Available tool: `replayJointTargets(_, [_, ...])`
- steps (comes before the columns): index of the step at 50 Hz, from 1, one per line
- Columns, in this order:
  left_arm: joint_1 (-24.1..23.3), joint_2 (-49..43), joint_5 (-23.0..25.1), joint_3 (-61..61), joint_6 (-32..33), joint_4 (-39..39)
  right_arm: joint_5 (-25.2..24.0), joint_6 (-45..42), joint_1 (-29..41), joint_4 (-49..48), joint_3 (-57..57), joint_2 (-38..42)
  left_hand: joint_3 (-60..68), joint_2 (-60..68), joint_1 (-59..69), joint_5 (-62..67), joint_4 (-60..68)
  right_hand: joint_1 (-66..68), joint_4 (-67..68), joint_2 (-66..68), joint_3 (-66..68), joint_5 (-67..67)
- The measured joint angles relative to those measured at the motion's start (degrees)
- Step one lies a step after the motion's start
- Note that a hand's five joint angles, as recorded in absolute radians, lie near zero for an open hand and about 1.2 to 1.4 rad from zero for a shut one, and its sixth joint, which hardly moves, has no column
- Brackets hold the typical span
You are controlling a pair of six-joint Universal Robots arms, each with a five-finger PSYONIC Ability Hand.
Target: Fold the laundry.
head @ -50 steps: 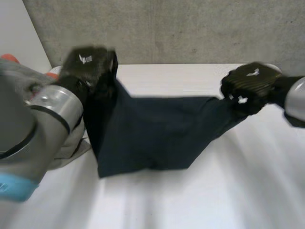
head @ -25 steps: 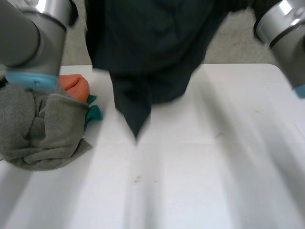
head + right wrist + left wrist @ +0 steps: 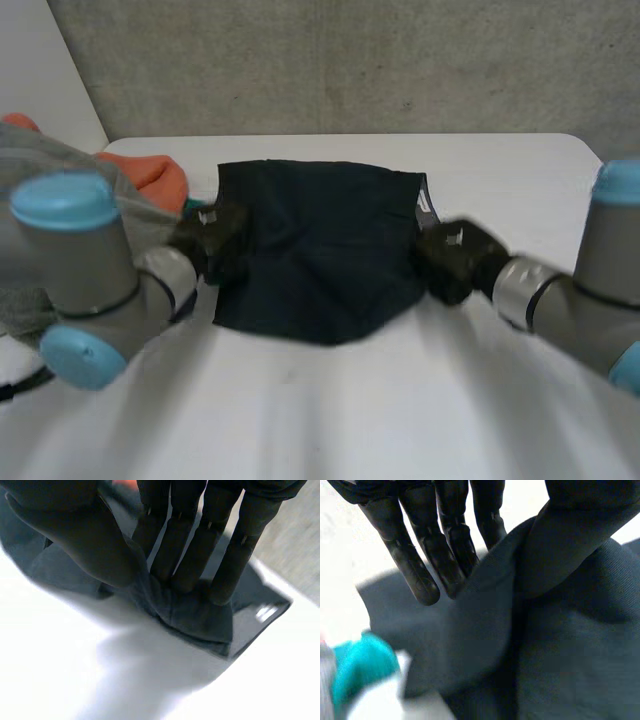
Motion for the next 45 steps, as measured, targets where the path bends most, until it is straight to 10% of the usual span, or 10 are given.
replayJointTargets(7, [-0.9,3.0,-0.2,-4.6,6.3,-1.5,0.6,-1.3,-0.6,-1.9,4.2,2.2,-34.1,-34.6,-35.3,-32.6,-35.1,0.0,0.0,0.7,0.3,0.0])
replayJointTargets(14, [-3.0,12.5,-1.8,-9.7,7.6,-3.4,0.4,0.1,-0.6,-3.1,5.3,0.6,-45.4,-46.0,-44.4,-44.4,-46.7,0.0,0.0,0.7,0.3,0.0])
replayJointTargets(26, [-7.0,21.2,-5.5,-23.4,16.2,-2.5,0.5,1.2,0.1,-4.5,7.1,-0.2,-34.4,-34.9,-32.2,-32.2,-34.7,0.0,0.0,0.7,0.3,0.0])
replayJointTargets(45, [-5.5,2.5,-7.3,-14.9,22.7,3.7,0.6,-0.2,0.8,-4.8,8.1,0.3,-31.5,-31.9,-30.0,-30.0,-32.3,0.0,0.2,0.7,0.5,0.0])
